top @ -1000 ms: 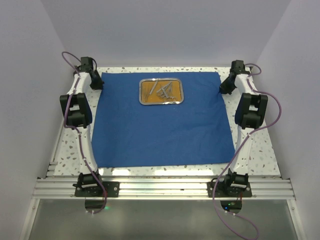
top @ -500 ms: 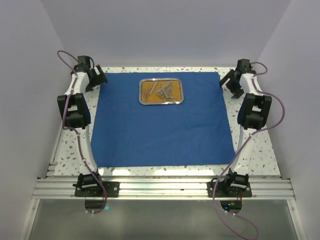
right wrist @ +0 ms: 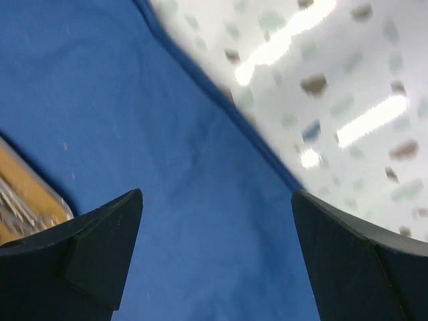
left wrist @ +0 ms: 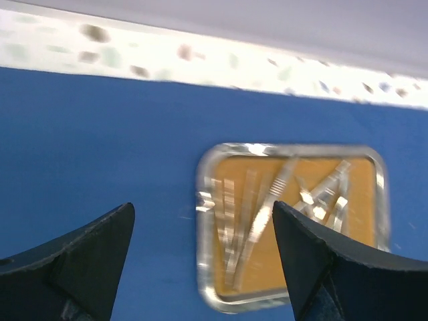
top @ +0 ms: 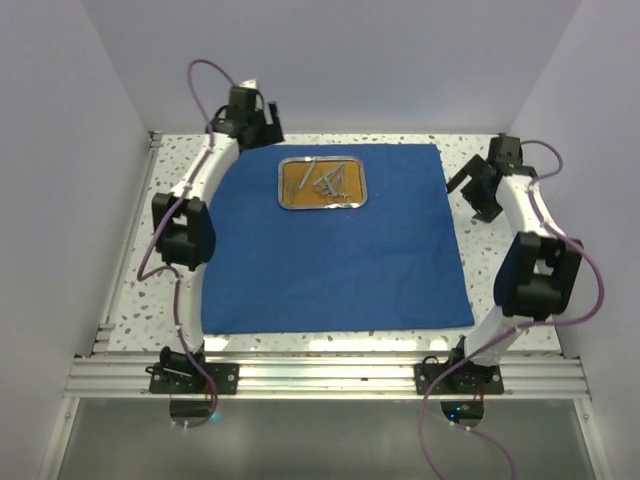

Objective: Open and lay out the surgical kit
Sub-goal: Adjust the surgical kit at the center of the board, then adjust the medical item in the container.

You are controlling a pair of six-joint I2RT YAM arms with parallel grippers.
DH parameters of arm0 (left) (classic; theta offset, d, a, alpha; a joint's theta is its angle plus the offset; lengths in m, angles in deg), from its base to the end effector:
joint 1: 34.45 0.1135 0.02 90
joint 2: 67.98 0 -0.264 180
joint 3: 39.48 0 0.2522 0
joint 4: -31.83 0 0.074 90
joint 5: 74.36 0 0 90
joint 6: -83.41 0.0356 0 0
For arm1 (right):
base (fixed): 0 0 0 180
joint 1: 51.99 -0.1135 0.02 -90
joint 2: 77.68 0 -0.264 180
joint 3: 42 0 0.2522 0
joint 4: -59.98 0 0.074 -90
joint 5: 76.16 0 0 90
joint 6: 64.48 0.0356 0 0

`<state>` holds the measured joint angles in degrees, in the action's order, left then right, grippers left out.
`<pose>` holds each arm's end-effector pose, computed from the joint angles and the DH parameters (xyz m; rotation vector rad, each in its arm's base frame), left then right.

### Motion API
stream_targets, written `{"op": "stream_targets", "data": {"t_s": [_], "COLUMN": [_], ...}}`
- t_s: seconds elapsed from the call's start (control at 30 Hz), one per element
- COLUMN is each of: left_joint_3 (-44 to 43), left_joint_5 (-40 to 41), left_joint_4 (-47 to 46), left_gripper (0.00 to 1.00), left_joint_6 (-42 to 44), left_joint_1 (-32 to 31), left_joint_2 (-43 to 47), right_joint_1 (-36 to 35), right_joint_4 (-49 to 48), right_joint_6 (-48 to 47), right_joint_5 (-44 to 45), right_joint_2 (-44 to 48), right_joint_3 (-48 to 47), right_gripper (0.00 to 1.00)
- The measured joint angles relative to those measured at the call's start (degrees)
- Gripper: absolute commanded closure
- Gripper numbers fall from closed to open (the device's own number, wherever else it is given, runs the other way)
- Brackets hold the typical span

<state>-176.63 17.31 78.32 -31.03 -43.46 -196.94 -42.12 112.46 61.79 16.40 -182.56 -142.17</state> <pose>0.5154 -0.0807 0.2868 -0.3184 2.2316 -0.2828 0.3923 -0.0699 0.2559 1.0233 2.3594 0.1170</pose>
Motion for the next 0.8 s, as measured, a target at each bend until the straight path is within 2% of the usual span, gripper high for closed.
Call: {"op": "stream_targets", "data": {"t_s": [0.17,0.33,0.6,0.8], "left_joint_3": [-6.4,-8.6,-9.6,-9.6], "left_joint_5": [-0.8,-1.1,1.9,4.7], "left_joint_4": [0.1,-0.7,-1.4,-1.5], "left_gripper": [0.2,0.24,0.28,0.31], "left_joint_6": [-0.5,-1.8,-3.3,-3.6], "left_joint_1": [-11.1,-15.9,-19.6,-21.6], "left_joint_2": [-5.6,-10.1,-16.2,-18.6], "right_joint_1": [-1.9,-4.5,-4.6,-4.6], "right_joint_4": [-0.9,2.4,10.4,12.9], "right_joint_6": [0.2,-0.7,-2.7,-3.2], "right_joint_5": [-0.9,-1.2,0.9,1.0], "right_joint_2": [18.0,28.6,38.9,40.0], "right_joint_3": [18.9,30.7,34.7,35.0], "right_gripper": [0.04,0.04,0.04,0.04]}}
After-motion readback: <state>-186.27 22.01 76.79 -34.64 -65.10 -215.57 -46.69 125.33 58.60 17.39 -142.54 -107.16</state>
